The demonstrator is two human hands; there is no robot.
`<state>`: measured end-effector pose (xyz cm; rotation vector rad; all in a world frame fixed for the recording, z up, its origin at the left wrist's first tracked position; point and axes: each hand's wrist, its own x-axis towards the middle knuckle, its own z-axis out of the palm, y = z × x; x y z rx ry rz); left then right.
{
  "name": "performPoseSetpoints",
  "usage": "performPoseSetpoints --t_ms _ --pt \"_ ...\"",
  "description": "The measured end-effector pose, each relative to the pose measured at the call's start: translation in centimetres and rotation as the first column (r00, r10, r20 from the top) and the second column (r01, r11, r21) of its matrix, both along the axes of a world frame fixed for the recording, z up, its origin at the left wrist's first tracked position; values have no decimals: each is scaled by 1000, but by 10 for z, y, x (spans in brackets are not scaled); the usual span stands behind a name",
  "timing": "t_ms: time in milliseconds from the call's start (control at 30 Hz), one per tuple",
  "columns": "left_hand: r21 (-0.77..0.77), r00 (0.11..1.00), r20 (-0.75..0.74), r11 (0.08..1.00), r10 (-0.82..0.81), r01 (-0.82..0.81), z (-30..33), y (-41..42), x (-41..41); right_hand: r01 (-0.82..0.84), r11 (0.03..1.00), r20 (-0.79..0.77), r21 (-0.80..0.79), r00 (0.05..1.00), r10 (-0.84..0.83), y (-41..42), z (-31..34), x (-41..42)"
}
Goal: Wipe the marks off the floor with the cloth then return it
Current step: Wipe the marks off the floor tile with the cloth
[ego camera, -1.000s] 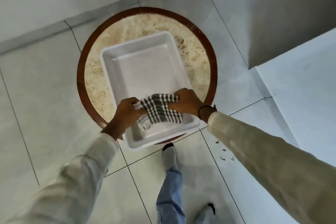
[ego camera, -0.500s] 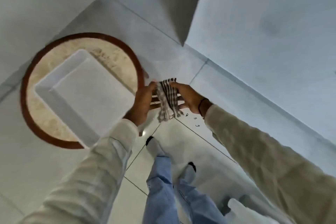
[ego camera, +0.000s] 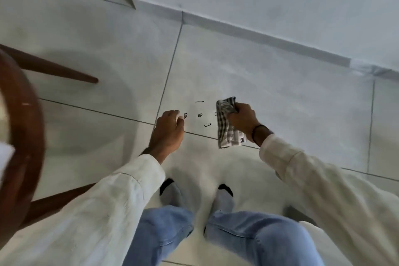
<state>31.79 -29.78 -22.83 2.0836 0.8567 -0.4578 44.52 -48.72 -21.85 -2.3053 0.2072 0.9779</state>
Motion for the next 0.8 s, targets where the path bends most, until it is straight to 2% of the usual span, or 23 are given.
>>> performPoseSetpoints --t_ms 100,167,300,400,467,533,633,767,800 --pt "150 973 -106 964 -204 219 -99 -2 -4 -9 996 88 -94 996 18 -29 -98 9" --pt "231 944 -158 919 -290 321 -163 -3 -6 -52 977 167 -209 982 88 -41 -162 16" --pt "396 915 -198 826 -351 402 -272 7 -6 -185 900 335 -395 883 329 -54 -264 25" --pt "508 917 -170 765 -361 396 -337 18 -5 -361 794 345 -490 756 557 -55 -321 20" --pt "545 935 -111 766 -337 341 -365 24 -6 -457 739 317 -494 697 643 -53 -347 0" --pt "599 940 -55 742 -337 301 -388 29 -10 -460 763 361 -455 688 630 -60 -366 -22" --pt "643 930 13 716 -366 272 -407 35 -16 -505 727 390 -465 621 680 -87 -378 -30" --pt "671 928 37 697 -372 253 -415 37 -17 -420 795 408 -438 695 592 -55 -378 1" --pt "669 928 37 699 -370 251 -414 37 -17 -468 765 402 -443 659 635 -46 -378 -3"
